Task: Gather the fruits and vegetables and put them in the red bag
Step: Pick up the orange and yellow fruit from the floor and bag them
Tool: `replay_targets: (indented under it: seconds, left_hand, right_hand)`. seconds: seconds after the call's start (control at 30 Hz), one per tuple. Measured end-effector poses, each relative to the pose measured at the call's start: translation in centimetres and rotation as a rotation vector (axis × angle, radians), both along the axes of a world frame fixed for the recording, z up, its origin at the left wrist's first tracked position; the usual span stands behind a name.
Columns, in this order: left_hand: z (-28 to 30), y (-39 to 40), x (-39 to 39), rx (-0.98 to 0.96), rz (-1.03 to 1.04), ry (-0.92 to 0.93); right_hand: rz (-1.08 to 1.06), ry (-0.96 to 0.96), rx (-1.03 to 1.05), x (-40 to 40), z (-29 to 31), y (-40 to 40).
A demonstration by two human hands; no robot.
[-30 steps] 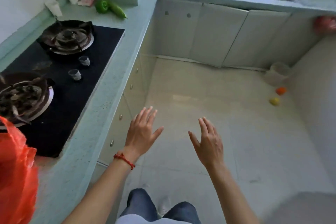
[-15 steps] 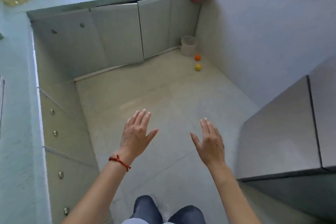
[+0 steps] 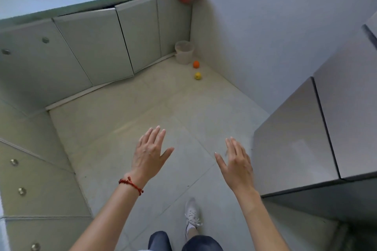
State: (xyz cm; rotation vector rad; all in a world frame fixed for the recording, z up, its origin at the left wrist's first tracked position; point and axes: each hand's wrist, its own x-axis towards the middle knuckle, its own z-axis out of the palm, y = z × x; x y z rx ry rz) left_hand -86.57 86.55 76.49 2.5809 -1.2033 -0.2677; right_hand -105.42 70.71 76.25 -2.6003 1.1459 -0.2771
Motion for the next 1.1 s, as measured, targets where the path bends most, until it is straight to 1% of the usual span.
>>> replay_targets:
  seconds: [0.17,0.47,0.63,0.77,0.93,1.1]
  left_hand:
    - [-0.5,-5.1,2.5,0.007,-0.001,0.001]
    - [0.2,-16.3,8.4,-0.002,0.021,-0.017]
    - [0.2,-21.8,13.1,-0.005,0.024,-0.034]
    - [-0.6,-26.8,18.5,0.005,0.014,-0.038]
    - [-1.7,-33.8,27.3,0.001,-0.007,-0.04]
    - [-0.8,-40.6,36.4,0.0,-0.036,-0.054]
  right_hand:
    - [0.036,-0.017,0.044,3.0,-0.6,-5.0]
    - [0.083,-0.034,0.015,9.5,0.0,-16.7]
    - [0.092,-0.028,0.021,14.3,-0.3,-22.4]
    - [0.108,-0.012,0.033,19.4,-1.1,-27.3]
    - [0.082,-0.024,0.012,28.0,-2.2,-34.2]
    - [0.041,-0.028,-0.009,37.0,-1.7,-41.0]
